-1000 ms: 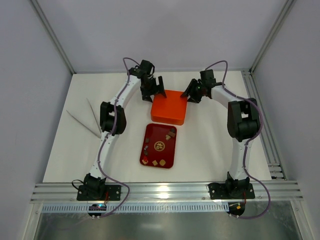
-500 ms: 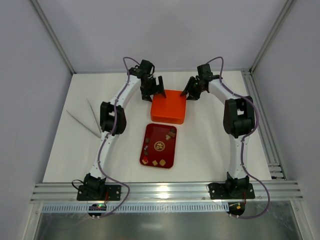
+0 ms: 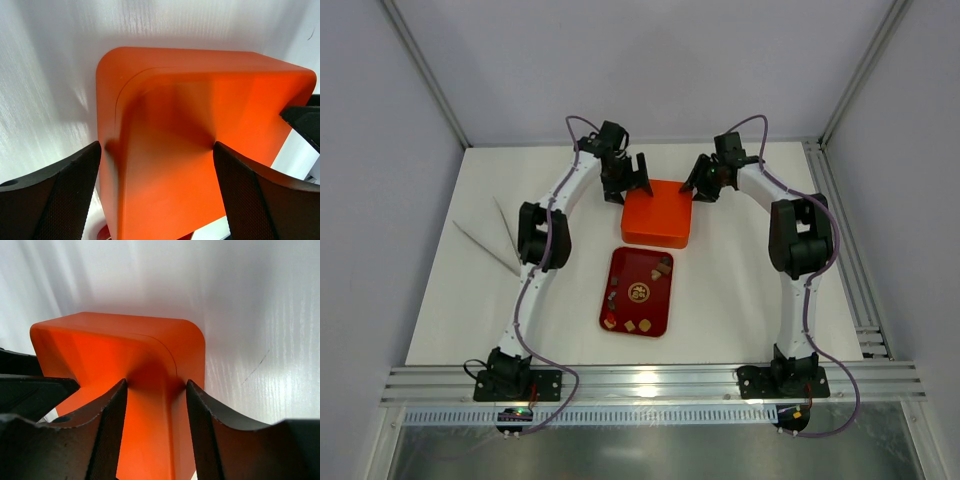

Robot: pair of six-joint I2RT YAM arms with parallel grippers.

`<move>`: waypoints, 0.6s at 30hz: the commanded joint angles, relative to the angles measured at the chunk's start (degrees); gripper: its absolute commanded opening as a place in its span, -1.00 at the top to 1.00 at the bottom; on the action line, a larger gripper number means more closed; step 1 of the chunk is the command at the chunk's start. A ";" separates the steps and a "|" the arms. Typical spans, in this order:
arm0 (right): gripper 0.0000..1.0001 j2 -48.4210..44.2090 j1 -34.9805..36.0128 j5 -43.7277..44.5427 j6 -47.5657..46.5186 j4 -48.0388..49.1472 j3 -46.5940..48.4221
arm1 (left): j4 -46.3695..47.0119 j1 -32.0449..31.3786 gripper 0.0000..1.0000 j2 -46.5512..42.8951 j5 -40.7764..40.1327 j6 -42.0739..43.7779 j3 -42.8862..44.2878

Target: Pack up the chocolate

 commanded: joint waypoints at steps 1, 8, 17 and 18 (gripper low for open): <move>-0.04 2.72 1.75 3.58 -4.87 -4.71 -4.17 | -6.82 -0.88 -0.77 4.24 -8.23 2.99 -9.65; -0.26 -1.15 1.66 3.32 -7.95 -3.38 0.74 | 0.31 0.44 -0.77 -2.62 -5.06 -0.97 -15.02; -0.49 -5.28 1.05 1.99 -8.74 -0.92 5.31 | 5.49 2.29 -0.78 -10.53 -4.71 -1.06 -17.92; -0.51 -6.24 0.96 1.99 -8.74 -0.66 5.49 | 6.02 2.46 -0.79 -11.49 -4.80 -0.89 -18.27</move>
